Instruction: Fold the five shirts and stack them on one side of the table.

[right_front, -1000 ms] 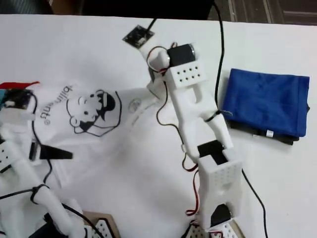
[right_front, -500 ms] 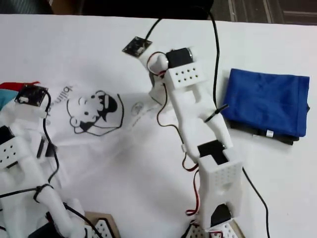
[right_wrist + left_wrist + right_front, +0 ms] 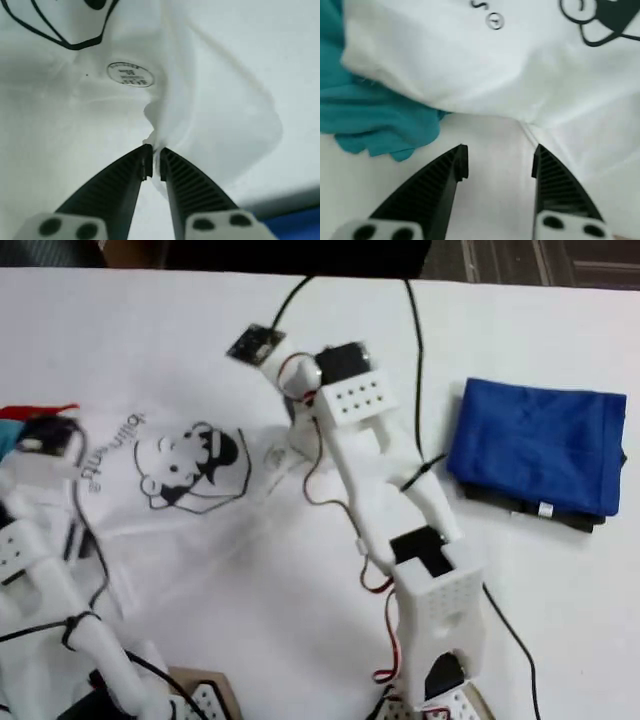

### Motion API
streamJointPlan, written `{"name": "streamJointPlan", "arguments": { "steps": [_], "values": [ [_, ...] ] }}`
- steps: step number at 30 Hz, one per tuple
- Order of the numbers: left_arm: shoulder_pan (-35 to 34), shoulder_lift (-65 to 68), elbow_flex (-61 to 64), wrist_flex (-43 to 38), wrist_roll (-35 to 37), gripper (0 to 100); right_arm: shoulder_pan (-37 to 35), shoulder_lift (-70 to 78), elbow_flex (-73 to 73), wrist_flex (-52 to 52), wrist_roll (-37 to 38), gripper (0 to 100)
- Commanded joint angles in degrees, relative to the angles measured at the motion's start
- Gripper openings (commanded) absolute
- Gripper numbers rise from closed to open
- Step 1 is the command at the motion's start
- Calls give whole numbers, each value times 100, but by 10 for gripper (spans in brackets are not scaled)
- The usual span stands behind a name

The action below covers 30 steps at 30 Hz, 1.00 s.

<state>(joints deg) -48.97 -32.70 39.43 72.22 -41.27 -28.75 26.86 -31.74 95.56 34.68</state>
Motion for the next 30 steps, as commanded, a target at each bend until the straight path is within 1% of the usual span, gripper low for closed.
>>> {"name": "streamJointPlan", "arguments": {
  "steps": [1,2,6,9,11,21,23,27,30],
  "values": [
    [-765,-123,-620,-9,9,260,-444,-462,105,-22,9,134],
    [-985,-114,-725,-9,-9,260,-567,-462,185,-31,9,149],
    [-1811,-114,-927,-185,-18,263,-1147,-462,360,-40,-9,152],
    [-2198,-114,-884,-431,-18,264,-1516,-462,360,-66,-273,152],
    [-2321,-114,-884,-431,-18,264,-1736,-462,343,-75,-316,152],
    [-2356,-114,-892,-440,18,261,-2448,-462,369,-66,-352,155],
    [-2453,-114,-936,-448,-9,260,-2554,-409,387,-145,-404,155],
    [-2892,-114,-787,-905,26,260,-2536,-400,712,-716,-703,155],
    [-3007,-114,-488,-1134,-9,260,-2457,-365,1169,-1367,-949,155]
  ]
}}
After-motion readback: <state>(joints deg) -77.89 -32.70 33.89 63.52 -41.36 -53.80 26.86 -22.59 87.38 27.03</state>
